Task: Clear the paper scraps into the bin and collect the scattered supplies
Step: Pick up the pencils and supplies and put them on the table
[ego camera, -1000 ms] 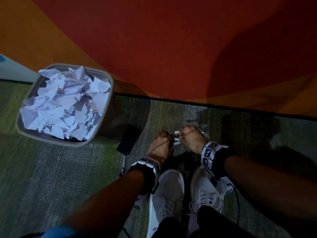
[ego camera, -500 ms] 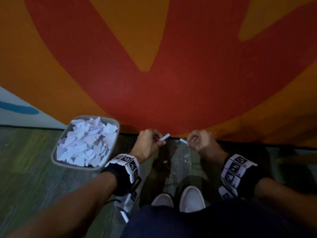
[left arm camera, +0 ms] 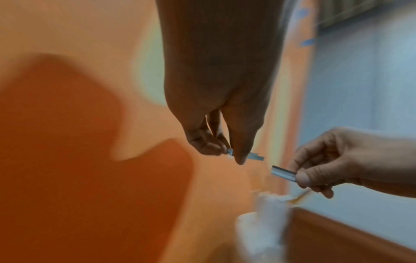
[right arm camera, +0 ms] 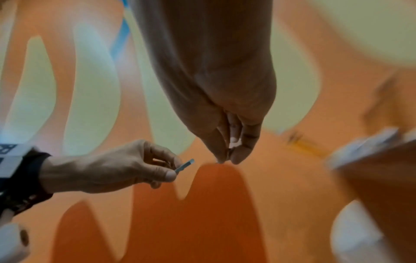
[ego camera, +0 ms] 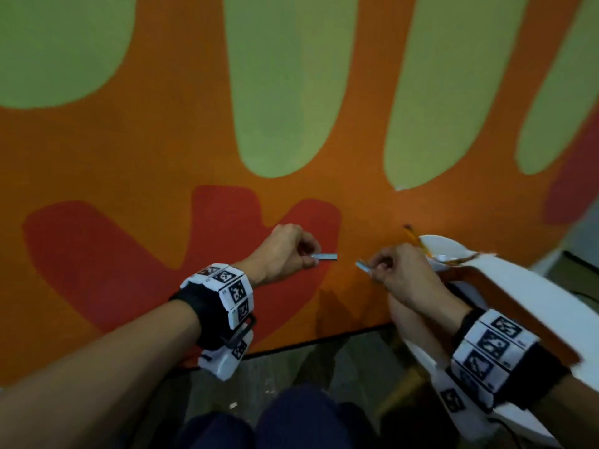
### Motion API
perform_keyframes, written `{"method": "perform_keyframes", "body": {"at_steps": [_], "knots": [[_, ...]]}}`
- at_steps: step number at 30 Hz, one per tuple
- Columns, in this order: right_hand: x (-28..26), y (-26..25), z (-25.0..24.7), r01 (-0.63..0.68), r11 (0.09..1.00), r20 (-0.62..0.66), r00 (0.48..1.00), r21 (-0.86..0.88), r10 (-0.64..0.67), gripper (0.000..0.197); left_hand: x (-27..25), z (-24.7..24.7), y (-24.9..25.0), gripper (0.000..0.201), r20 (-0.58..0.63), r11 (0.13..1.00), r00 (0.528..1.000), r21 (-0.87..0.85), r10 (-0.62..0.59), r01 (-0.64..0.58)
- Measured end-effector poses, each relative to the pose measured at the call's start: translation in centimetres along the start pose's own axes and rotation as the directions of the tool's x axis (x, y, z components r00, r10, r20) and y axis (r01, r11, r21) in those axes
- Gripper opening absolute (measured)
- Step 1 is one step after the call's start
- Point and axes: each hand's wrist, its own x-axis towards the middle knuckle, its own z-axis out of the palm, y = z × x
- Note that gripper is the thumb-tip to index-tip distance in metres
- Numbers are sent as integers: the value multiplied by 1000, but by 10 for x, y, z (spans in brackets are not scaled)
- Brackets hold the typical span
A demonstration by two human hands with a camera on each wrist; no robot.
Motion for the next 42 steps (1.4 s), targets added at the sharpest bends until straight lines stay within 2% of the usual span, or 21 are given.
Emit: {"method": "perform_keyframes", "body": {"at_steps": [4,7,10,15,19,22,25,30,33,37,42], "knots": [[-41,46,-76,-76,995,-162,985,-68,64,12,39,20,88,15,84,980,977,9,196,-197],[-71,80,-108,-183,979,-188,969,-95,163,15,58,52,141,10,151,948,937,1,315,-319],[-90,105,-120,-243,962,-190,957,-127,217,20,71,86,174,12,240,926,898,-10,370,-378],[-95,130,-117,-269,950,-182,954,-162,239,5,84,121,192,22,330,908,862,30,385,-418],[-81,128,-108,-242,949,-160,964,-203,212,13,84,103,176,27,306,914,876,42,373,-404],[-56,97,-89,-88,988,-106,992,-126,75,13,77,71,137,24,260,937,914,77,311,-340],[-23,54,-52,32,999,31,999,-1,-32,9,64,39,86,24,234,970,954,111,187,-218],[30,-21,39,187,976,275,938,115,-213,11,17,-2,-7,17,141,994,990,105,-18,3],[51,-56,107,193,968,376,895,159,-240,10,-32,-4,-70,11,81,984,983,85,-164,157],[62,-83,216,193,959,511,815,207,-274,10,-115,26,-156,7,61,918,916,13,-396,396],[46,-98,339,232,948,699,641,218,-318,8,-220,91,-233,11,78,749,758,-120,-647,652]]}}
